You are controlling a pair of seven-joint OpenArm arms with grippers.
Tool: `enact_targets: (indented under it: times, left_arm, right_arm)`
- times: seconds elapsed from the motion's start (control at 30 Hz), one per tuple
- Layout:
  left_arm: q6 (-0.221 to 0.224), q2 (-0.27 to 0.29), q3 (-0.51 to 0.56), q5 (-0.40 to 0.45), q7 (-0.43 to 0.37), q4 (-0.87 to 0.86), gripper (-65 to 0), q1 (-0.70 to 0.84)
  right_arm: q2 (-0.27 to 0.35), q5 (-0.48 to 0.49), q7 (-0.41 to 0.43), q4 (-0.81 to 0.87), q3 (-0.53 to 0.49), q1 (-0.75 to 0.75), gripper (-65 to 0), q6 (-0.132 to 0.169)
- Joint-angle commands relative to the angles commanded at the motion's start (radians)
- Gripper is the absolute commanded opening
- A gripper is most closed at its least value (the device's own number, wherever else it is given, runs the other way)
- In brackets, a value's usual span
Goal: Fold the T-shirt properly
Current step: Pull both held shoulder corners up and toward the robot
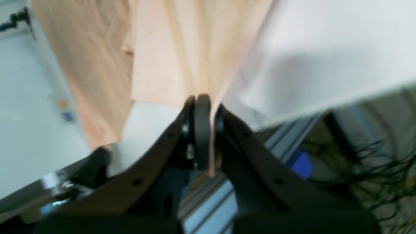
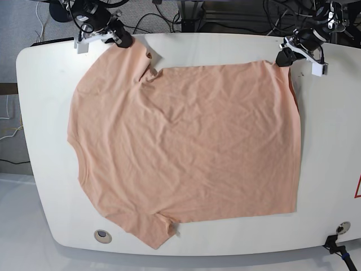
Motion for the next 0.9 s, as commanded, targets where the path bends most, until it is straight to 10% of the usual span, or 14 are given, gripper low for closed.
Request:
enact_targets:
  times: [0.9]
  left_arm:
    - [0.000, 0.002, -0.034, 0.000, 0.000, 0.057, -65.0, -0.158]
  right_arm:
    - [0.026, 0.118, -0.023, 0.031, 0.000, 0.130, -65.0, -0.002]
